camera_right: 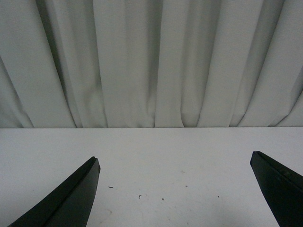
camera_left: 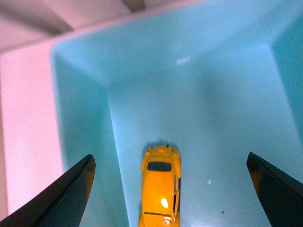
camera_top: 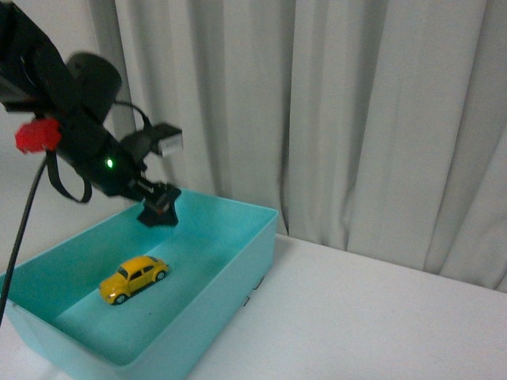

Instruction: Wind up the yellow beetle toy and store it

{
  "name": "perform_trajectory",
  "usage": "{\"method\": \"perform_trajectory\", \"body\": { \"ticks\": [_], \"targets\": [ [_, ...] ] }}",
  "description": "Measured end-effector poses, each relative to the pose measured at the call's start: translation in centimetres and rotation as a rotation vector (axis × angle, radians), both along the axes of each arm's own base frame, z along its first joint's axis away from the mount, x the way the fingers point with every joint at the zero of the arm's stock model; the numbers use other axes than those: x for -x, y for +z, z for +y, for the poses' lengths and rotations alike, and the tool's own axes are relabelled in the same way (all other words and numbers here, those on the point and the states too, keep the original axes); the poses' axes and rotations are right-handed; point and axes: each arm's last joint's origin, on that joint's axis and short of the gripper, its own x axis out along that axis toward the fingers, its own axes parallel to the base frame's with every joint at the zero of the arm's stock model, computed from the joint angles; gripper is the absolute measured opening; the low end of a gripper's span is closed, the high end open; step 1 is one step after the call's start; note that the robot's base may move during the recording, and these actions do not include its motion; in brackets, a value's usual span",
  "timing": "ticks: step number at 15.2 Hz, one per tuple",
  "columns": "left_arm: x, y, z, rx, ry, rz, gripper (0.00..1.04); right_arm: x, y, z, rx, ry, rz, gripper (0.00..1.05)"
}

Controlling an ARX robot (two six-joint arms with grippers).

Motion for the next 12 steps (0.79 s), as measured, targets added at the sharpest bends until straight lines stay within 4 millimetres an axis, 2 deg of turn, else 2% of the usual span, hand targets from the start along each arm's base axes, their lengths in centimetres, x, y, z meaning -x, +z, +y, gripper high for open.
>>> {"method": "perform_trajectory", "body": {
  "ticks": [2,4,5,7,8,9,12],
  "targets": [
    [2.1,4.9,-0.3,0.020,-0.046,-0.162,0.98,0.0,0.0,0.0,0.000,0.000,0.000,0.98],
    [5.3,8.2,-1.2,0.053,-0.096,-0.267,0.98,0.0,0.0,0.0,0.000,0.000,0.000,0.98],
    [9.1,11.6,-1.9,0.071,-0.148,-0.390,0.98,0.0,0.0,0.0,0.000,0.000,0.000,0.98],
    [13.1,14.6,-2.5,0.078,-0.194,-0.508,0.98,0.0,0.0,0.0,0.000,0.000,0.000,0.98],
    [14.3,15.3,-2.7,0.042,-0.193,-0.613,0.95,0.0,0.0,0.0,0.000,0.000,0.000,0.98],
    [15.8,14.5,-3.6,0.004,-0.071,-0.766,0.83,0.0,0.0,0.0,0.000,0.000,-0.001,0.98],
    [20.2,10.8,-7.2,0.177,0.050,-0.925,0.50,0.0,0.0,0.0,0.000,0.000,0.000,0.98]
  ]
}}
